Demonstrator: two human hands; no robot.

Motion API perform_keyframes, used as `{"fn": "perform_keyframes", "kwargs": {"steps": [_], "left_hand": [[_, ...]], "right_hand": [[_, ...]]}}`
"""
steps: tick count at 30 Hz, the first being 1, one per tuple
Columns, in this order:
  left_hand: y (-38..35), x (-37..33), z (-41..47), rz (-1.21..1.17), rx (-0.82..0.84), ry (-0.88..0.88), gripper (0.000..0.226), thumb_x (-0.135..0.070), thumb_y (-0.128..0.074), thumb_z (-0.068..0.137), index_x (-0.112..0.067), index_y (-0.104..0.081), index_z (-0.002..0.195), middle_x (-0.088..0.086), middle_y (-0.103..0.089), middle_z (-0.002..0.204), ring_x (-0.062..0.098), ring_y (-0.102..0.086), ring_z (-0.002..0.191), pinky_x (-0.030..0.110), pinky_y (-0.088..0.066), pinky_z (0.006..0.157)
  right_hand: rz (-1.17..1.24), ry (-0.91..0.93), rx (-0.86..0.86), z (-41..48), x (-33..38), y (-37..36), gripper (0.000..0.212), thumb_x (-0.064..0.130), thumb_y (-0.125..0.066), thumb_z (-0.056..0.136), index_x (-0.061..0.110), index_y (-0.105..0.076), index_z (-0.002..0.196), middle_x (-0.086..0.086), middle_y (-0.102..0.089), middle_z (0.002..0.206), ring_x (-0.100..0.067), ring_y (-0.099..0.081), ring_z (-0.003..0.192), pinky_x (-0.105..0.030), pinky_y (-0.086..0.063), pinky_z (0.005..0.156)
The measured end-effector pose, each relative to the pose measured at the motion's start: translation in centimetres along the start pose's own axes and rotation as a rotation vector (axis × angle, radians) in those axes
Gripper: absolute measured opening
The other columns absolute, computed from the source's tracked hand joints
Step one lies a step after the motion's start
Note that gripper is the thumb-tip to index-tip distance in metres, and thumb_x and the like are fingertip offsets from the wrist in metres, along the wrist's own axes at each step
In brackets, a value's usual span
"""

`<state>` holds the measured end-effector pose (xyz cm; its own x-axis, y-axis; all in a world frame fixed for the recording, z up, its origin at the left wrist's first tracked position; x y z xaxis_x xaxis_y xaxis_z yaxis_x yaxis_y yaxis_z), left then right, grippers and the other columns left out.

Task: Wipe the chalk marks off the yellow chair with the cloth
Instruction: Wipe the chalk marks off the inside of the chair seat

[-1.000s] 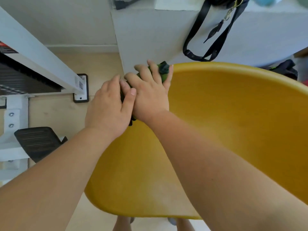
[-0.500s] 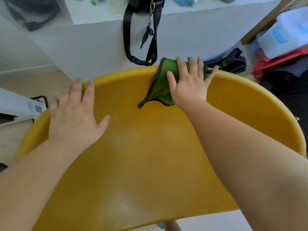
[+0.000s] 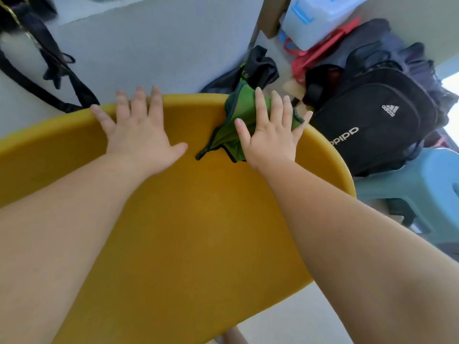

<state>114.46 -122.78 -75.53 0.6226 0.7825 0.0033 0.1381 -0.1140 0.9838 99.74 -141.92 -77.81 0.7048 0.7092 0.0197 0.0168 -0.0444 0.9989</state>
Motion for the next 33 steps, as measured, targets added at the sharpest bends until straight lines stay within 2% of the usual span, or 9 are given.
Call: {"fn": "perform_keyframes", "kwargs": {"steps": [4,9,16,19,25,27,29,33], "left_hand": [[-0.5,-0.4,-0.2,0.103,-0.008,0.045,0.119,-0.079,-0.053,0.071,-0.022,0.01,0.153,0.017,-0.011,0.159,0.044,-0.011,0.144,0.073,-0.007,0.11],[0.1,0.0,-0.1,0.146,0.028,0.04,0.118,-0.078,-0.058,0.069,-0.023,0.003,0.154,0.02,-0.02,0.154,0.044,-0.019,0.141,0.072,-0.012,0.11],[1.2,1.9,-0.2,0.168,0.036,-0.028,0.108,-0.075,-0.058,0.071,-0.028,-0.005,0.152,0.018,-0.032,0.149,0.041,-0.032,0.137,0.069,-0.022,0.11],[1.7,3.4,-0.6,0.114,0.083,-0.008,0.108,-0.075,-0.058,0.072,-0.031,-0.003,0.153,0.015,-0.028,0.154,0.037,-0.026,0.142,0.065,-0.021,0.113],[2.0,10.1,-3.1,0.013,0.181,0.094,0.109,-0.07,-0.062,0.074,-0.035,0.004,0.154,0.012,-0.02,0.158,0.035,-0.023,0.143,0.056,-0.03,0.111],[1.9,13.0,-4.7,-0.009,0.216,0.141,0.112,-0.069,-0.064,0.074,-0.036,0.008,0.154,0.013,-0.02,0.157,0.036,-0.025,0.142,0.055,-0.032,0.11],[1.7,15.8,-6.3,-0.026,0.237,0.172,0.113,-0.067,-0.065,0.075,-0.036,0.01,0.154,0.015,-0.024,0.154,0.038,-0.03,0.139,0.054,-0.037,0.107],[1.5,21.0,-10.1,-0.026,0.264,0.17,0.114,-0.064,-0.066,0.075,-0.032,0.008,0.155,0.018,-0.034,0.144,0.039,-0.036,0.13,0.052,-0.042,0.103]], "right_hand": [[-0.009,-0.145,-0.01,-2.7,-5.0,-0.3,0.074,0.071,-0.013,0.1,0.035,0.005,0.163,-0.004,-0.003,0.172,-0.027,0.002,0.159,-0.071,0.008,0.118],[-0.035,-0.325,0.017,-7.9,-9.1,-1.1,0.084,0.075,-0.013,0.098,0.027,0.01,0.163,-0.013,0.012,0.171,-0.033,0.01,0.158,-0.073,0.004,0.118],[0.113,-0.459,0.062,-6.1,-6.8,0.1,0.085,0.077,-0.012,0.096,0.03,0.014,0.161,-0.019,0.009,0.17,-0.039,0.014,0.156,-0.068,0.011,0.12],[0.119,-0.33,0.076,-4.2,-3.3,0.6,0.084,0.078,-0.013,0.095,0.033,0.012,0.162,-0.018,0.012,0.17,-0.04,0.018,0.155,-0.068,0.016,0.118],[0.113,-0.077,0.112,-0.8,6.4,0.9,0.083,0.077,-0.02,0.096,0.036,0.009,0.162,-0.012,0.015,0.171,-0.036,0.021,0.155,-0.065,0.017,0.119],[0.112,0.024,0.119,-0.2,9.7,1.0,0.078,0.065,-0.031,0.101,0.035,0.005,0.163,-0.01,0.011,0.172,-0.035,0.018,0.156,-0.063,0.016,0.119],[0.118,0.123,0.087,0.0,12.6,0.9,0.074,0.046,-0.042,0.105,0.032,0.0,0.164,-0.009,0.003,0.173,-0.034,0.013,0.158,-0.061,0.013,0.121],[0.147,0.278,0.014,-1.0,18.7,1.2,0.064,0.007,-0.038,0.105,0.019,-0.016,0.163,-0.009,-0.013,0.171,-0.033,-0.004,0.159,-0.054,-0.005,0.128]]}}
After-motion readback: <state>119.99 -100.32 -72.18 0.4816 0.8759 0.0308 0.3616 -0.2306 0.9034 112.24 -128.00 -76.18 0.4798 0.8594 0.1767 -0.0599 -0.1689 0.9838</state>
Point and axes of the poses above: each hand's wrist, its own z-axis towards the middle knuckle, its own y-axis out of the back of the hand, x = y × z, the point moved 1 cm from there along z, towards the middle knuckle
